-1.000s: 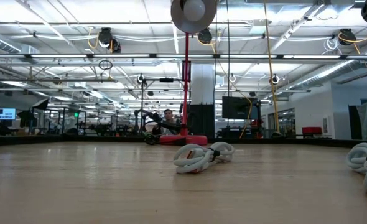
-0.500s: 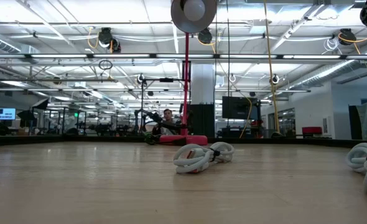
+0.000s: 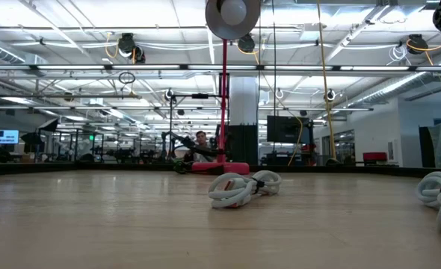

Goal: Pick & Place USB Port
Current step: Put the light brown HDMI cable into the yellow bin

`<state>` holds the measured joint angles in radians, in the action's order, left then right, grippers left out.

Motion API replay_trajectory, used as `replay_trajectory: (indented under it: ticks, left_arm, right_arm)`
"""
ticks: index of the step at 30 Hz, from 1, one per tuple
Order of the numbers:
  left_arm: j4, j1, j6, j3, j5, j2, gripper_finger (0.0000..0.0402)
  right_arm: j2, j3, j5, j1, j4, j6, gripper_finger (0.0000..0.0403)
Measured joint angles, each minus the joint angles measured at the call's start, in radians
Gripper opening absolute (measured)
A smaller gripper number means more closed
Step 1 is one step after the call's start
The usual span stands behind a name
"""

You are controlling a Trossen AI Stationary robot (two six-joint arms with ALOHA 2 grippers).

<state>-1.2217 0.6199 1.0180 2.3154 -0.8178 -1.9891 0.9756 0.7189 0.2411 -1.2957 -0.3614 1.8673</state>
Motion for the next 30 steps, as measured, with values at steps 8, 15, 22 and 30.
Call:
replay_trajectory:
  ticks: [8,15,22,30]
  left_arm:
    - [0.097,-0.041,0.012,-0.001,0.090,-0.100,0.0017]
    - [0.123,-0.067,-0.014,-0.001,0.110,-0.104,0.0017]
    - [0.120,-0.075,-0.018,-0.001,0.128,-0.104,0.0017]
    - [0.119,-0.082,-0.017,-0.001,0.139,-0.104,0.0017]
  right_arm:
    - [0.002,0.001,-0.038,0.000,-0.088,0.036,0.0132]
    - [0.004,0.002,-0.178,0.000,-0.315,0.140,0.0146]
    - [0.004,0.002,-0.216,0.000,-0.337,0.147,0.0190]
    - [0.005,0.002,-0.214,0.000,-0.308,0.128,0.0207]
